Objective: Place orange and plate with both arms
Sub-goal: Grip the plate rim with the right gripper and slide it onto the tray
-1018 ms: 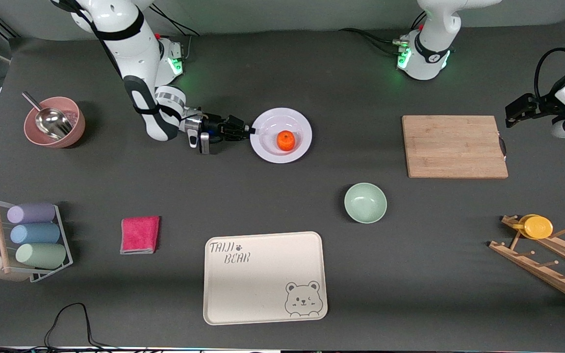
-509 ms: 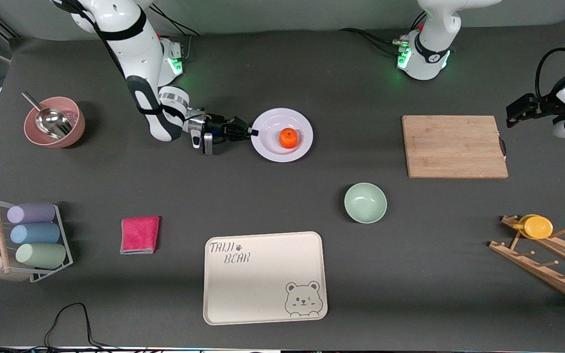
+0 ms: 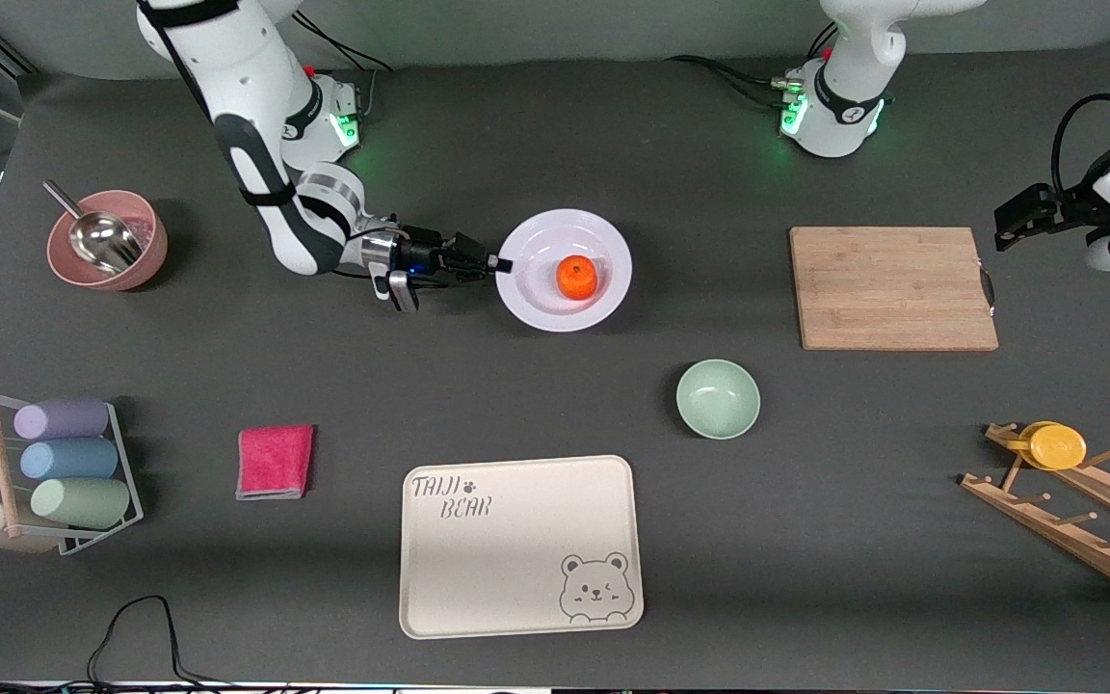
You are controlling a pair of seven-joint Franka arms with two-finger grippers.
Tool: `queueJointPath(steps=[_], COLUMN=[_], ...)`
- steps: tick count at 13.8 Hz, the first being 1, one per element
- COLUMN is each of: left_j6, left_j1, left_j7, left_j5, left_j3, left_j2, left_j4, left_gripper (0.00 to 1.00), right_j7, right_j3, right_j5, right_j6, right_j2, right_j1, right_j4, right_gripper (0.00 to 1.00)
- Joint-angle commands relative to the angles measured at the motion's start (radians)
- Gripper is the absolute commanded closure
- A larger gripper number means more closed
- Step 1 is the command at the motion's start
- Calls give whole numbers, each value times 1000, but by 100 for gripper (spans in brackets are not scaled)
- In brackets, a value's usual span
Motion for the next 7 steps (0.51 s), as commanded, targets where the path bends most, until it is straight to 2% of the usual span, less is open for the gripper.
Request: queueJointPath(steps=[1, 4, 7], left_j6=[-27, -28, -37], left_j1=[-6, -6, -6], left_j7=[13, 13, 11], left_j5=[2, 2, 2], left_j3=[10, 12, 12], left_j2=[5, 5, 8], left_j4=[25, 25, 27], left_gripper=[0, 0, 0], right_j7=[128, 145, 239], right_j3=[4, 1, -14], right_j5=[-104, -225, -322], right_j6=[52, 64, 78], right_j2=[-121, -74, 26], right_j1=[-52, -124, -172], right_j4=[-22, 50, 215], right_gripper=[100, 100, 100])
